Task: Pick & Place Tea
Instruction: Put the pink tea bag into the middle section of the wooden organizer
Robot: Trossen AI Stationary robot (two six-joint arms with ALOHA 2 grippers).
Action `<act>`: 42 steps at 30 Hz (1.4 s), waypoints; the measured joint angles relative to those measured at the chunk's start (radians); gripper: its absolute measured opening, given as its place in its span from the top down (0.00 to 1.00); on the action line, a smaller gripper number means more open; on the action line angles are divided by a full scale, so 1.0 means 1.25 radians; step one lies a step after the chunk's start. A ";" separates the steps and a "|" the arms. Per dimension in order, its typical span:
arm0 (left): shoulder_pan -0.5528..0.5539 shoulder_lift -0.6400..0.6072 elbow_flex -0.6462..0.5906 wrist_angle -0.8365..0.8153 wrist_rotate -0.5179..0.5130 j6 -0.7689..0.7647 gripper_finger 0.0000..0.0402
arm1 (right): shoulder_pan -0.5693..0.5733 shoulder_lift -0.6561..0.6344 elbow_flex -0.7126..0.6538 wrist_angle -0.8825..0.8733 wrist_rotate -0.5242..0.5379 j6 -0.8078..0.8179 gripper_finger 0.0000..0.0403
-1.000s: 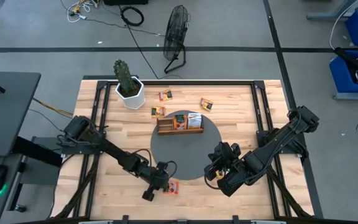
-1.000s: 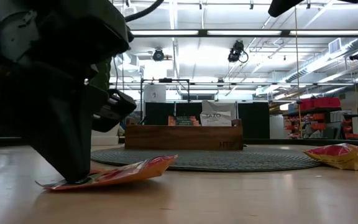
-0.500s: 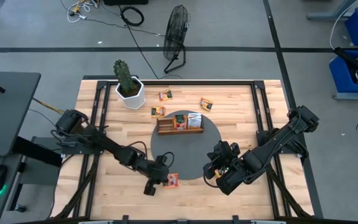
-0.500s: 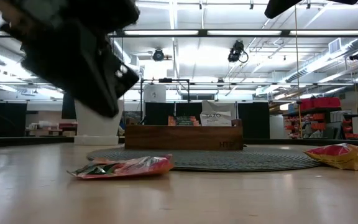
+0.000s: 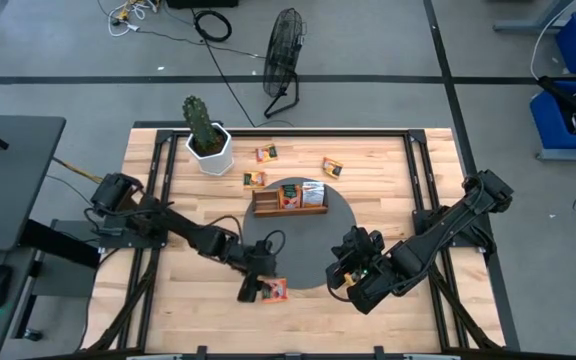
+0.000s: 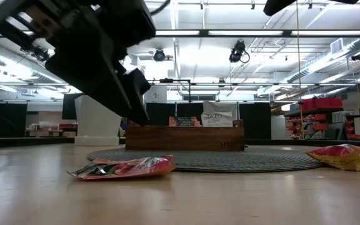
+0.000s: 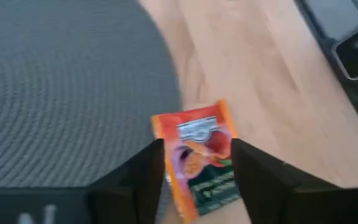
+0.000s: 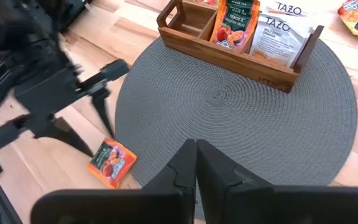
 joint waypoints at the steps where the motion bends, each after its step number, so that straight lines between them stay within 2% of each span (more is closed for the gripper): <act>1: 0.006 0.000 0.000 -0.001 0.000 0.000 0.50 | 0.000 0.000 0.000 0.002 0.000 0.000 0.96; 5: 0.030 0.000 0.000 -0.001 -0.011 0.033 0.40 | 0.000 0.000 0.000 0.002 0.000 0.000 0.96; 8: 0.037 0.000 0.000 0.007 -0.013 0.106 0.38 | -0.002 0.000 0.000 0.002 0.000 0.000 0.96; 10: 0.037 0.000 0.000 0.013 0.006 0.149 0.38 | -0.003 0.000 0.000 0.002 0.000 0.000 0.96; 14: 0.036 0.004 0.001 0.005 0.043 0.147 0.40 | -0.007 0.000 0.000 0.002 0.000 0.000 0.96; 24: 0.035 0.085 0.005 -0.010 0.044 0.067 0.43 | -0.012 0.000 0.000 0.014 -0.002 0.023 0.96; 29: 0.029 0.098 0.006 -0.020 0.022 0.079 0.44 | -0.012 0.000 0.000 0.019 -0.002 0.024 0.96; 34: 0.016 0.099 0.005 -0.025 -0.031 0.080 0.55 | -0.012 0.000 0.000 0.019 -0.002 0.024 0.96; 42: 0.011 0.100 0.004 -0.037 -0.022 0.062 0.88 | -0.012 0.000 0.000 0.019 -0.002 0.024 0.96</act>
